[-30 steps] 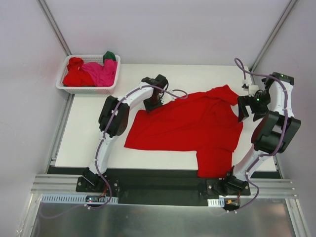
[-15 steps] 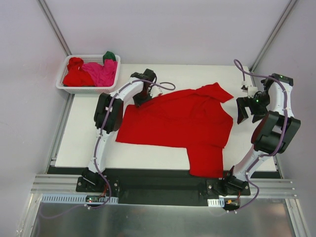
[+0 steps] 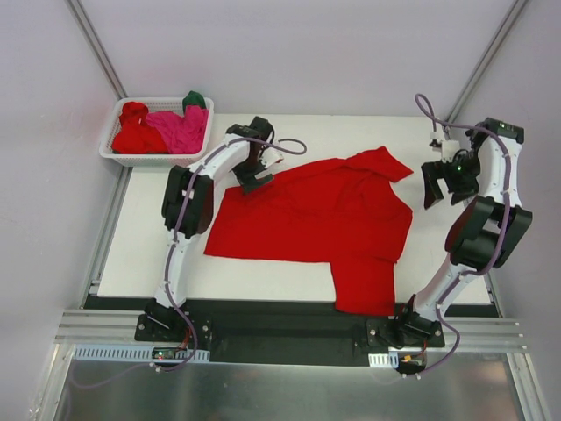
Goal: Fold and stack the t-shirts
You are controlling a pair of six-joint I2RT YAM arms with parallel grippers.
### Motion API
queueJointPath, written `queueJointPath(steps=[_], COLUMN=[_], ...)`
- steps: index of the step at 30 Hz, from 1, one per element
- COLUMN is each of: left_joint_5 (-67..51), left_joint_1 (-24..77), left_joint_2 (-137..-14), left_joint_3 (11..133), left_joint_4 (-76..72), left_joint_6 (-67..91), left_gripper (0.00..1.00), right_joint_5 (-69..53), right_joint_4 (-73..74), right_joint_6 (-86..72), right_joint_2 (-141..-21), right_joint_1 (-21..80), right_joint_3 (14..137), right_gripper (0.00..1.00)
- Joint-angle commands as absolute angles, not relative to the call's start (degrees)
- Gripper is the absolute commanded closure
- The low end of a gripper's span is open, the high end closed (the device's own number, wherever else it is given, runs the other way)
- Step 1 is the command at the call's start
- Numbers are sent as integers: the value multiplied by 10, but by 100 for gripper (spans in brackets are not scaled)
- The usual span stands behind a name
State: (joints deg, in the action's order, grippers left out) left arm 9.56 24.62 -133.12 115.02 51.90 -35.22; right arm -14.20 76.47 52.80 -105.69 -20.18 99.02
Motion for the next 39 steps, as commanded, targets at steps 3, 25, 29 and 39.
queueJointPath(steps=[3,25,29,39], left_joint_5=[98,149,151,142], left_joint_1=[245,249,249,249], left_joint_2=[-1180,-960,-968,-998], left_joint_3=[1173,941,938,953], left_joint_4=[551,577,585,591], left_joint_6=[-347,-338,-337,-330], left_gripper=[1,1,1,1], right_joint_5=[-170,-135,-125,-148], right_joint_4=[849,460,418,397], right_joint_6=[543,560,563,543], right_joint_2=[-1110,-1078,-1090,-1115], right_joint_1=[-157,-127,-132,-133], right_joint_3=[1133,828,846,830], right_gripper=[4,4,4,10])
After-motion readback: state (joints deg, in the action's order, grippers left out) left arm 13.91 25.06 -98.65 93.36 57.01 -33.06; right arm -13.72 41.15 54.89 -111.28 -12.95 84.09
